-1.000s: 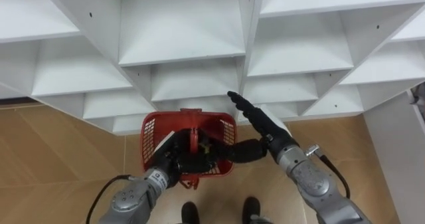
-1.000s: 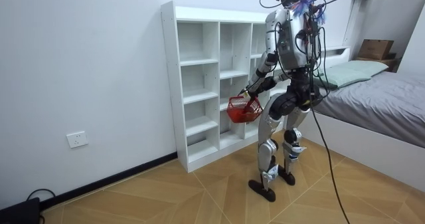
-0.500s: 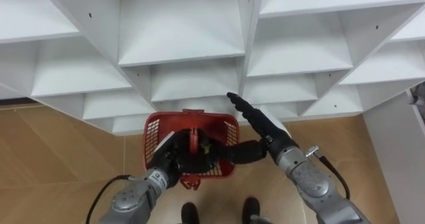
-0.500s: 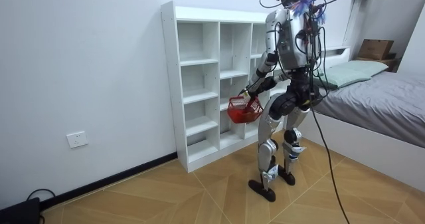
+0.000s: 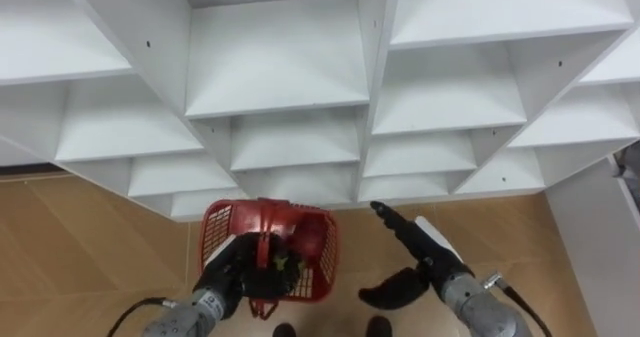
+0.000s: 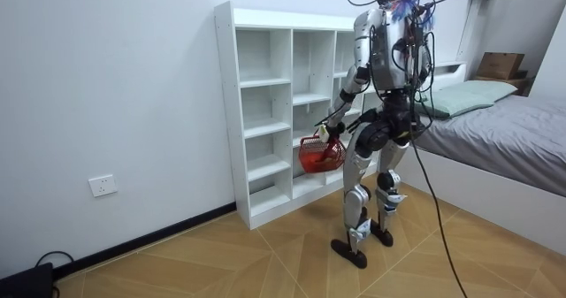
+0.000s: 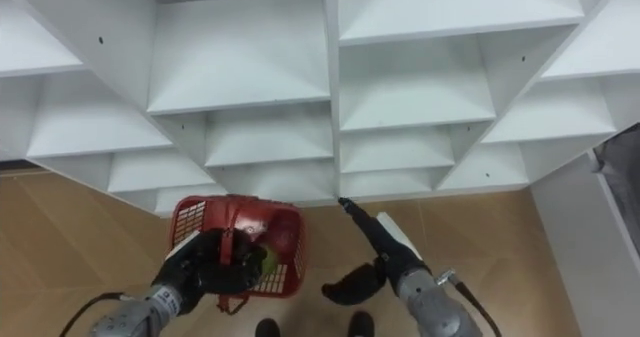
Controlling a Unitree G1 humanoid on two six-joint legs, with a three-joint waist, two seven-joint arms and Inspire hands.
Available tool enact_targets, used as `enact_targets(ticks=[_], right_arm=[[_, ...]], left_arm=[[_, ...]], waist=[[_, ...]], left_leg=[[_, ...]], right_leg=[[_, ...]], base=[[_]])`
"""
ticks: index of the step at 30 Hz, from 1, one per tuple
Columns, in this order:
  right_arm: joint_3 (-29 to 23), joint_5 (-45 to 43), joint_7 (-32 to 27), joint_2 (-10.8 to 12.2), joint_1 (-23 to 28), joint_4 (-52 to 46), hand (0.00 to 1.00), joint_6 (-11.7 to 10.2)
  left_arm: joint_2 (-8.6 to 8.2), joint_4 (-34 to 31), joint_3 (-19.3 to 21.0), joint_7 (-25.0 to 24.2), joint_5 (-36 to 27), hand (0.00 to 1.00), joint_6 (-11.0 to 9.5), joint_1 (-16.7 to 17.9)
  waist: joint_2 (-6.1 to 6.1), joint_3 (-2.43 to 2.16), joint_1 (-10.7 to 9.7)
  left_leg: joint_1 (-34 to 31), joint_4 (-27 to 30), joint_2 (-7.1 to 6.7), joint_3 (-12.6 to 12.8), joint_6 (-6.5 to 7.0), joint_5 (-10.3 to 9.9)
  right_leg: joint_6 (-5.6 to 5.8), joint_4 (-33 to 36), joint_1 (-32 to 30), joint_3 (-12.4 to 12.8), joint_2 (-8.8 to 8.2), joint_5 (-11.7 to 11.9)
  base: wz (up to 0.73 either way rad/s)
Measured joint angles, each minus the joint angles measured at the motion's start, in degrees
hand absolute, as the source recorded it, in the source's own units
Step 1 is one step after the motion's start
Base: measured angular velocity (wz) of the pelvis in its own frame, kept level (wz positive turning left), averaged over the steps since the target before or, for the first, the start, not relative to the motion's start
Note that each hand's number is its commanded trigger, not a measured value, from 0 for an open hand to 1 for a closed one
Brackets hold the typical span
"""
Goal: Collect fruits from the closet
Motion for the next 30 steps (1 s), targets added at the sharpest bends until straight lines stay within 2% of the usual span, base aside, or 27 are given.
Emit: enact_targets(ticks=[2,7,10,15,18,24,27,30], right_arm=[[-1.8,0.62,-0.99,0.01,1.34,1.69,0.0,0.02],[-4.59,7.42,-3.04,1.14,6.1,5.87,0.0,0.01],[-6.7,9.55,-3.58,2.29,7.39,10.1,0.0,-0.26],[-8.83,14.72,-5.37,2.46,11.19,13.26,0.0,-0.89],[-9.42,18.09,-5.8,2.69,12.36,15.75,0.0,-1.14],[-10.96,20.11,-5.79,3.92,11.98,22.3,0.0,-1.27],[-11.36,23.42,-4.83,4.09,12.16,23.92,0.0,0.05],[-11.73,26.79,-3.75,4.22,12.45,24.41,0.0,1.23]], left_arm=[[0.09,0.8,1.16,0.12,0.03,1.0,-0.14,1.42],[0.11,6.28,4.03,1.81,2.34,1.0,-0.42,4.75],[-0.26,9.23,6.06,2.98,2.67,1.0,-0.61,5.94],[-0.26,10.11,7.72,5.48,2.83,1.0,-1.86,9.69],[-0.44,11.26,7.7,6.29,2.78,1.0,-2.32,10.49],[-1.01,16.98,8.61,6.54,2.52,1.0,-2.58,9.46],[-1.7,18.22,10.34,6.79,1.62,1.0,-2.56,9.7],[-3.21,18.62,12.67,6.85,1.67,1.0,-2.34,10.3]], waist=[[-0.28,-0.13,-0.17],[-1.69,-0.9,-0.75],[-1.76,-0.99,-1.17],[-1.29,-1.28,-1.13],[-1.0,-1.23,-1.11],[-1.02,-1.13,-1.23],[-1.09,-1.09,-0.98],[-0.72,-0.98,-0.84]], left_leg=[[1.39,-0.8,-0.14,-0.11,0.0,0.0],[5.86,-2.05,-0.49,-0.27,-0.02,-0.04],[8.89,-3.07,-0.46,-0.68,-0.17,-0.14],[13.09,-5.23,-0.35,-1.22,-0.59,-0.47],[14.98,-5.82,-0.37,-1.26,-0.72,-0.56],[16.6,-6.21,-0.36,-1.26,-0.84,-0.64],[17.18,-6.43,-0.45,-1.25,-0.8,-0.67],[18.58,-6.51,-0.46,-1.2,-0.81,-1.02]], right_leg=[[0.2,-0.76,1.44,-0.02,0.09,-0.07],[0.68,-2.51,6.45,-0.31,0.04,-0.73],[0.8,-4.53,10.08,-1.1,0.29,-0.77],[1.03,-6.68,14.07,-1.42,0.86,-0.85],[1.04,-6.69,15.73,-1.3,0.93,-1.07],[1.03,-6.65,17.72,-1.33,0.98,-1.29],[1.13,-6.72,18.29,-1.37,0.94,-1.35],[1.34,-7.66,19.89,-1.33,1.06,-1.48]], base=[[0.06],[0.05],[0.13],[0.03],[-0.01],[-0.01],[0.01],[0.0]])
